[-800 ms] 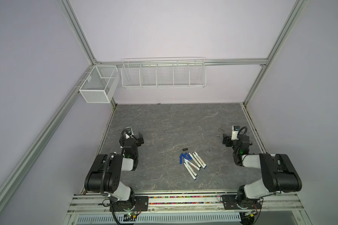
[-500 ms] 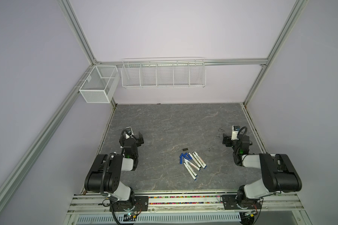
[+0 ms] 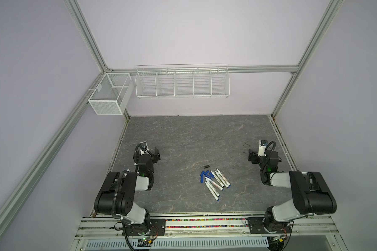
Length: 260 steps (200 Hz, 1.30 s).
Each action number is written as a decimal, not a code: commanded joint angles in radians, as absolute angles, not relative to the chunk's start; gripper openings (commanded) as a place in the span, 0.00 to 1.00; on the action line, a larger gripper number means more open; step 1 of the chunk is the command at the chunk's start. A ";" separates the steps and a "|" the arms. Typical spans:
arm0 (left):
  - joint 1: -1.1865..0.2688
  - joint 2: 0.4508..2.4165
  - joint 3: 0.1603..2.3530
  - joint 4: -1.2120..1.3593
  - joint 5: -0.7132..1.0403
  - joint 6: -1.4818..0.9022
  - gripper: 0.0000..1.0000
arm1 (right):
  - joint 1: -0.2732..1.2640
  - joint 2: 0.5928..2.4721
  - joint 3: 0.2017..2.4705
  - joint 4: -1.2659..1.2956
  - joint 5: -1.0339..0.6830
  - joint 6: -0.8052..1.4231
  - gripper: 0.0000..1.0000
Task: Insert the pens into the pen caps
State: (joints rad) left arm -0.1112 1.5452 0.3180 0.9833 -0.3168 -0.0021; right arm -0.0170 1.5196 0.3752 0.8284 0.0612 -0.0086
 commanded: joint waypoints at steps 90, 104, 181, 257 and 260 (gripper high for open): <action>-0.097 1.558 0.384 0.934 -0.365 -0.021 0.99 | -0.014 1.529 0.390 0.855 0.051 -0.031 0.88; -0.094 1.558 0.384 0.932 -0.361 -0.023 0.99 | -0.020 1.532 0.391 0.857 0.042 -0.025 0.88; -0.259 1.322 0.780 0.075 -0.507 -0.359 0.99 | 0.012 1.397 0.656 0.267 -0.055 -0.037 0.83; -0.752 1.224 0.600 -0.148 -0.403 -0.718 0.99 | 0.549 1.135 0.732 -0.119 0.131 0.125 0.82; -0.752 1.219 0.588 -0.149 -0.400 -0.734 0.99 | 0.583 1.130 0.731 -0.136 0.138 0.129 0.82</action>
State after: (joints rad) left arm -0.7399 1.2579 0.6765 -0.0708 -0.4820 -0.5503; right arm 0.3870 1.1728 0.7452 0.0959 0.0681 0.0929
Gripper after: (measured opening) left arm 0.989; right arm 0.824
